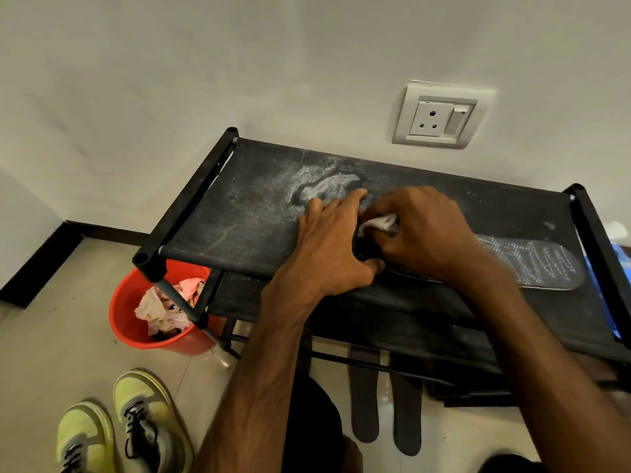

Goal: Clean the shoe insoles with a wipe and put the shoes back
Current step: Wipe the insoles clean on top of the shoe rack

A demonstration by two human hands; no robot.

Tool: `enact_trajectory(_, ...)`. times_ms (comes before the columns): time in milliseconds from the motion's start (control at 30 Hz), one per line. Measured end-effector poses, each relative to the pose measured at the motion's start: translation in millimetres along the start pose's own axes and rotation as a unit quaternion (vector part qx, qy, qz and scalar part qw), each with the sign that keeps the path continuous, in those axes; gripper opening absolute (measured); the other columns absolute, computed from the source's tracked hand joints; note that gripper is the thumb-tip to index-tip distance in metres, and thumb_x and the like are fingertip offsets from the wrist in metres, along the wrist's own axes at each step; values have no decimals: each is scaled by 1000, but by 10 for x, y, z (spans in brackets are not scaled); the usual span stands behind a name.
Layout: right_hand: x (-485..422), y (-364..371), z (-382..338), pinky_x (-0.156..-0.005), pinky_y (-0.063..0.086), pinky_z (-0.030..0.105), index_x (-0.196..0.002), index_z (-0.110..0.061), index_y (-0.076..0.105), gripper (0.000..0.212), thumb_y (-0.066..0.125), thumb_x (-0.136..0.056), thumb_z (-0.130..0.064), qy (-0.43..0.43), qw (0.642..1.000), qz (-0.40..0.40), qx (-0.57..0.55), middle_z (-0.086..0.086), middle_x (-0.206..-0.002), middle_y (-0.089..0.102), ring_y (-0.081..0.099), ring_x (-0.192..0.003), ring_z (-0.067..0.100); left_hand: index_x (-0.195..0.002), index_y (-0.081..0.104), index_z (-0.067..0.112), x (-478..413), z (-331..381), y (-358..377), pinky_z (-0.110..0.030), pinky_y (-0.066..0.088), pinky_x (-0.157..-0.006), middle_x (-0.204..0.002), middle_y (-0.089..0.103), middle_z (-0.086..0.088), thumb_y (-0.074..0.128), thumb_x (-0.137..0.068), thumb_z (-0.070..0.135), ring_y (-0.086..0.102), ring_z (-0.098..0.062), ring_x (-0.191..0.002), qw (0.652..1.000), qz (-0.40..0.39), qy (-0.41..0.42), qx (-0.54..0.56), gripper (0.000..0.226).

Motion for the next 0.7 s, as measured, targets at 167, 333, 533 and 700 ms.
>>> enact_trajectory(167, -20, -70, 167, -71, 52, 35, -105, -40, 78, 22, 71, -85, -36, 65, 996, 52, 33, -1, -98, 76, 68, -88, 28, -159, 16, 27, -4, -4, 15, -43, 20, -118, -142, 48, 12, 84, -74, 41, 24, -18, -135, 1000, -5, 4, 14, 109)
enact_trajectory(333, -52, -30, 137, -70, 56, 37, -104, -37, 80, 20, 73, -85, -32, 55, 998, 29, -7, -2, -96, 76, 68, -84, 23, -159, 11, 27, -4, -17, 21, -45, 19, -118, -144, 48, 9, 84, -74, 41, 23, -22, -138, 1000, -7, 3, 15, 112)
enact_trajectory(533, -87, -72, 263, -68, 53, 35, -103, -39, 80, 19, 76, -85, -35, 103, 993, 50, -23, -2, -93, 78, 69, -83, 25, -159, 2, 37, 5, -10, 24, -49, 18, -119, -144, 45, 9, 82, -75, 41, 25, -24, -137, 1000, -9, 11, 13, 116)
enact_trajectory(700, -7, -250, 477, -74, 62, 47, -104, -29, 81, 17, 77, -88, -29, 138, 976, 124, -114, -2, -93, 79, 71, -80, 17, -159, 5, 34, 1, -4, 14, -47, 13, -118, -143, 46, 11, 82, -75, 41, 23, -23, -139, 1000, -3, 14, 17, 115)
Point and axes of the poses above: each hand's wrist, its own x-axis away from the middle knuckle, its own y-axis out of the palm, z = x × y, the point moved 4 cm from there along -x, towards the middle knuckle
